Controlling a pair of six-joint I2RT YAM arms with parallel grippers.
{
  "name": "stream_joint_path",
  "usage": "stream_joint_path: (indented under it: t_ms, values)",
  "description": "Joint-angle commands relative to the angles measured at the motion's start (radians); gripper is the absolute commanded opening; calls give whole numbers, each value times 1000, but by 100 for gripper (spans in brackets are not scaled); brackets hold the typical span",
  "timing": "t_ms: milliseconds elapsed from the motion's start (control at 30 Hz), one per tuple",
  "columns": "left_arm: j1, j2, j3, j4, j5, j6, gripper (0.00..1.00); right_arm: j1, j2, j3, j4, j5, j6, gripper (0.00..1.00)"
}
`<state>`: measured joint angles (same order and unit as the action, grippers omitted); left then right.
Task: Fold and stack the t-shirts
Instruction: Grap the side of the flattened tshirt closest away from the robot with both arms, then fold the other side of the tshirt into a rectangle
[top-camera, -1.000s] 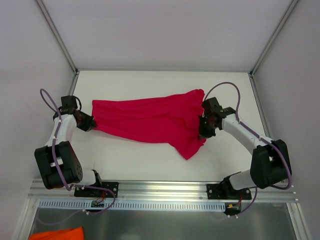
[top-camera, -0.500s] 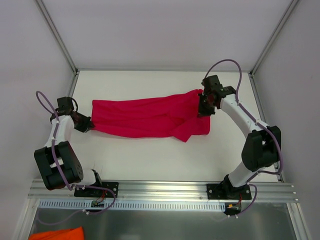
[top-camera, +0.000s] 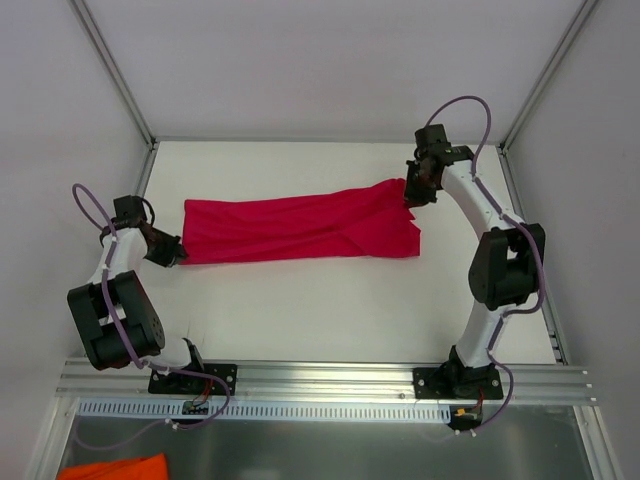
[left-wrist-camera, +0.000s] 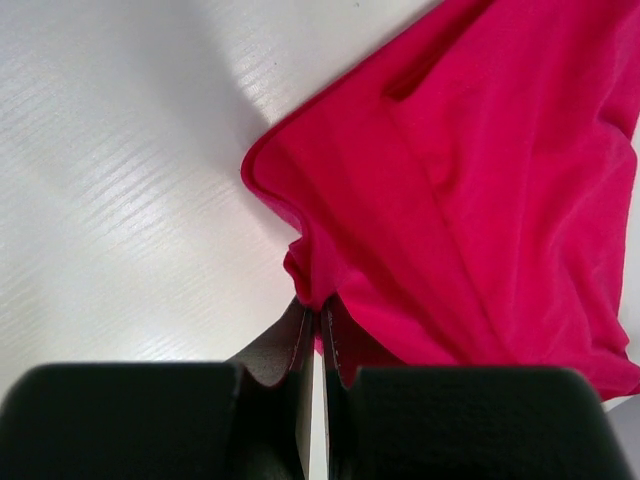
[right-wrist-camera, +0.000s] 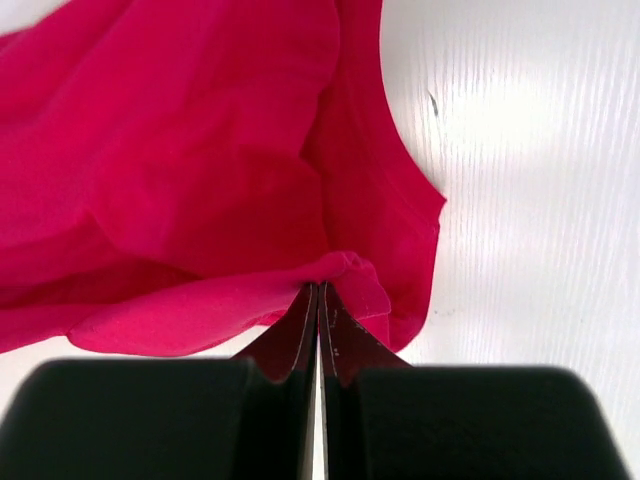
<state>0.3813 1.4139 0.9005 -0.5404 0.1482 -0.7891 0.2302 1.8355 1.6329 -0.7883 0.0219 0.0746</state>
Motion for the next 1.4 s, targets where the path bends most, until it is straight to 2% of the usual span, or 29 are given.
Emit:
stream_joint_path:
  t_ms: [0, 333, 600, 1367]
  values:
    - [10, 31, 24, 13, -30, 28, 0, -9, 43, 99, -20, 23, 8, 1]
    - [10, 135, 141, 2, -29, 33, 0, -20, 151, 309, -97, 33, -9, 1]
    - [10, 209, 236, -18, -13, 30, 0, -26, 183, 357, -123, 26, -13, 1]
    - [11, 362, 363, -41, 7, 68, 0, -29, 306, 466, -152, -43, -18, 1]
